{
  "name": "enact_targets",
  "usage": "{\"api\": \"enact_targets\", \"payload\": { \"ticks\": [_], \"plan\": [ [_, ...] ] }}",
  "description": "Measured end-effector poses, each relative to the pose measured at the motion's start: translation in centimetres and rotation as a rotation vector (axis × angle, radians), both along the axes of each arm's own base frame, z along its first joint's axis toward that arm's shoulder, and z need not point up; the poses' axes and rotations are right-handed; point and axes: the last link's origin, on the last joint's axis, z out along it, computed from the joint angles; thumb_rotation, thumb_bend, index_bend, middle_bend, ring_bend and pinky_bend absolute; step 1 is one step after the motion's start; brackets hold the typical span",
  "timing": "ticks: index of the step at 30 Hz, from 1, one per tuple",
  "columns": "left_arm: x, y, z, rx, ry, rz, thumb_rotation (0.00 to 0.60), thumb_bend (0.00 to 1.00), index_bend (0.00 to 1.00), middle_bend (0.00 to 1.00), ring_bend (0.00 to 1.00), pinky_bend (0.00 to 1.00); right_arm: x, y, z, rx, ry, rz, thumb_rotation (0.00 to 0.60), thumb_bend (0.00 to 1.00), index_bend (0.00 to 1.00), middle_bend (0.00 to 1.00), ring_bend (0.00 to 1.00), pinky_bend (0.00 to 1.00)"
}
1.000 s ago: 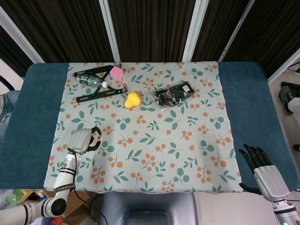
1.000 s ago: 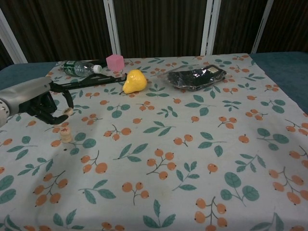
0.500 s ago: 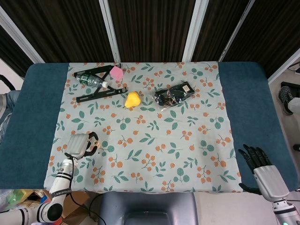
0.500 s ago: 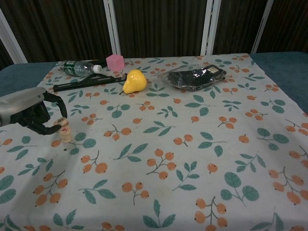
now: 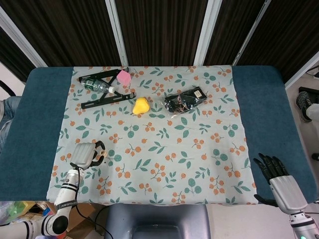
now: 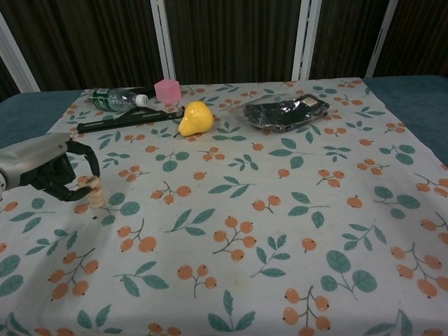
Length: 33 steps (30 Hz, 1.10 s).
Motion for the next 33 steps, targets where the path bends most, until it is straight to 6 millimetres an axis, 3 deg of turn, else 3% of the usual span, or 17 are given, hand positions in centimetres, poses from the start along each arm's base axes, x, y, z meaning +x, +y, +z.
{"api": "enact_targets", "payload": {
  "ticks": [17,33],
  "plan": [
    [-0.52,0.09,-0.54,0.005,0.022,-0.001,0.600,0.41,0.46,1.00,1.00,1.00,-0.02,0.02,0.12,-0.002,-0.004,0.002,0.600,0.20,0.00,0.00,0.00,0.06],
    [-0.74,0.01,-0.47,-0.010,0.024,0.012,0.600,0.41,0.37,1.00,1.00,1.00,0.06,0.09,0.09,-0.002,-0.005,0.009,0.600,0.20,0.00,0.00,0.00,0.06]
  ]
}}
